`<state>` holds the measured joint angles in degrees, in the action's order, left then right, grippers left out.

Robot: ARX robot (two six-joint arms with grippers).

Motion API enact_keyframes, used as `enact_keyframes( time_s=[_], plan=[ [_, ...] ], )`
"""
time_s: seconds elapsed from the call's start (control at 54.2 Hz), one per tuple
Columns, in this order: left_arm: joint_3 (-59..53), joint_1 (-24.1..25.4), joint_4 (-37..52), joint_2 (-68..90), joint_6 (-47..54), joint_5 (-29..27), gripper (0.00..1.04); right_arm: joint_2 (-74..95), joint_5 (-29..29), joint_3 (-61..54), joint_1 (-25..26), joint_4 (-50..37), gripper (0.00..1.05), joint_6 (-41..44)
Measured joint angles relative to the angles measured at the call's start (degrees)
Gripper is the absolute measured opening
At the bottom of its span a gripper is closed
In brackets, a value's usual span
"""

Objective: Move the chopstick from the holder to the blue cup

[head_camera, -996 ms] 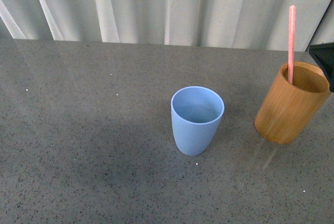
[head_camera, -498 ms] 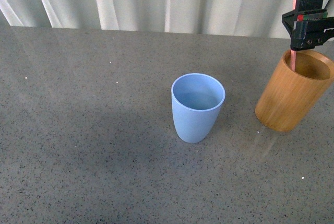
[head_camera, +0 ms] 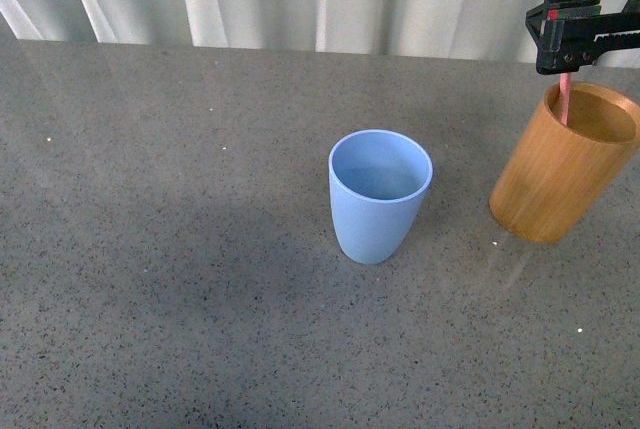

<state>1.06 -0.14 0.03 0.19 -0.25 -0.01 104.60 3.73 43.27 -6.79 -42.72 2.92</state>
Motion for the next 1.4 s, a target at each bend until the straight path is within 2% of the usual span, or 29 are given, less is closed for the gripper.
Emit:
enact_keyframes(
  time_s=[0.166, 0.295, 0.424, 0.572, 0.738, 1.107, 1.402],
  plan=[
    [0.0, 0.0, 0.0, 0.0, 0.0, 0.0, 0.98, 1.7, -0.2, 0.4, 0.1, -1.4, 0.93, -1.5],
    [0.0, 0.0, 0.0, 0.0, 0.0, 0.0, 0.98, 2.6, -0.2, 0.4, 0.1, -2.1, 0.68, -2.2],
    [0.0, 0.0, 0.0, 0.0, 0.0, 0.0, 0.98, 2.8, 0.0, 0.4, 0.0, -2.6, 0.48, -2.5],
    [0.0, 0.0, 0.0, 0.0, 0.0, 0.0, 0.98, 2.6, 0.3, 0.0, 0.0, -2.8, 0.18, -2.8],
    [0.0, 0.0, 0.0, 0.0, 0.0, 0.0, 0.98, 0.9, 0.6, -0.9, 0.2, -2.5, 0.03, -2.8],
    [0.0, 0.0, 0.0, 0.0, 0.0, 0.0, 0.98, -3.9, 0.6, -2.3, -0.1, -1.8, 0.02, -3.4],
    [0.0, 0.0, 0.0, 0.0, 0.0, 0.0, 0.98, -8.7, -2.8, -7.2, -2.8, -9.5, 0.02, 1.4]
  ],
)
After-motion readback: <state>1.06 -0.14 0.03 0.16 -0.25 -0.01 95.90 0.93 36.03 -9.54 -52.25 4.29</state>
